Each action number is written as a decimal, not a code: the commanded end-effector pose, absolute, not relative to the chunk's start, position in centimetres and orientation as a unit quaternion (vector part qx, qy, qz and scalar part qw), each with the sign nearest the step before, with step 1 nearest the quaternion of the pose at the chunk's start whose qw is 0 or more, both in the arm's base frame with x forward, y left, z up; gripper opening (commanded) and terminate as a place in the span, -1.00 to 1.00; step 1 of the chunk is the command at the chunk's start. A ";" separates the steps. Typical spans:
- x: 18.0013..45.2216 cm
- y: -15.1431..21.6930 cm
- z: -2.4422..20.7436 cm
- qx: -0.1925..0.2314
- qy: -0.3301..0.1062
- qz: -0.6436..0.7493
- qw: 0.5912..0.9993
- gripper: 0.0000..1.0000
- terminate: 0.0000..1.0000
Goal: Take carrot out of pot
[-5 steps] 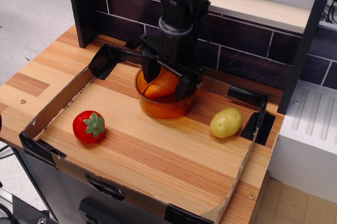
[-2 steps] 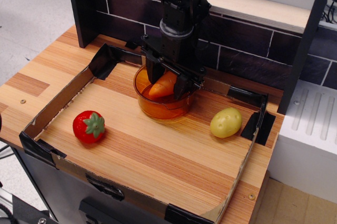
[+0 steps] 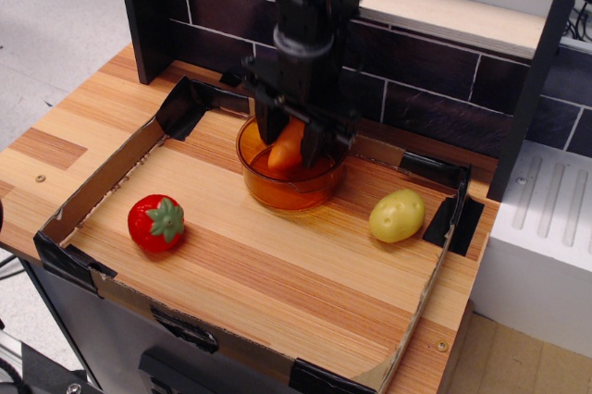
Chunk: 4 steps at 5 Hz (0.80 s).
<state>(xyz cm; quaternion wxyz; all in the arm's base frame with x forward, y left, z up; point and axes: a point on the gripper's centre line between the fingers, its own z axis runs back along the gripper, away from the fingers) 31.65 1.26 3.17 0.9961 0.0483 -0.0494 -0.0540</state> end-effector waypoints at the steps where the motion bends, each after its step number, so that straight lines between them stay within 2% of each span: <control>1: 31.1 0.3 11.0 0.033 -0.155 -0.038 0.987 -1.00 -1.00; 2: 29.5 -1.0 10.7 0.010 -0.124 -0.069 0.990 -1.00 -1.00; 3: 26.8 -3.1 9.1 -0.021 -0.064 -0.125 0.990 -1.00 -1.00; 4: 23.5 -5.0 7.5 -0.019 -0.030 -0.174 0.984 -1.00 -1.00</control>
